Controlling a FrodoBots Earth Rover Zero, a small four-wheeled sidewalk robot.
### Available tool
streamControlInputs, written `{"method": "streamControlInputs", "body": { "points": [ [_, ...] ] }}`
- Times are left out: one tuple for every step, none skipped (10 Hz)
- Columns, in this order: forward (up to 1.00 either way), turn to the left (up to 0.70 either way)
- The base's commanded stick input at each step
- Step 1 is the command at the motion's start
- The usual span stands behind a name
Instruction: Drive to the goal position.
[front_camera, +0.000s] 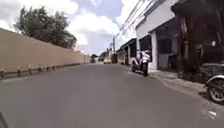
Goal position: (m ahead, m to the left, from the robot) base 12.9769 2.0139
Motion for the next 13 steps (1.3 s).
{"method": "streamControlInputs", "body": {
  "points": [
    [0.0, 0.0],
    [0.0, 0.0],
    [0.0, 0.0],
    [0.0, 0.0],
    [0.0, 0.0],
    [0.79, 0.0],
    [0.85, 0.0],
    [0.85, 0.0],
    [0.85, 0.0],
    [0.85, 0.0],
    [0.85, 0.0],
    [0.85, 0.0],
    [0.85, 0.0]
  ]
}}
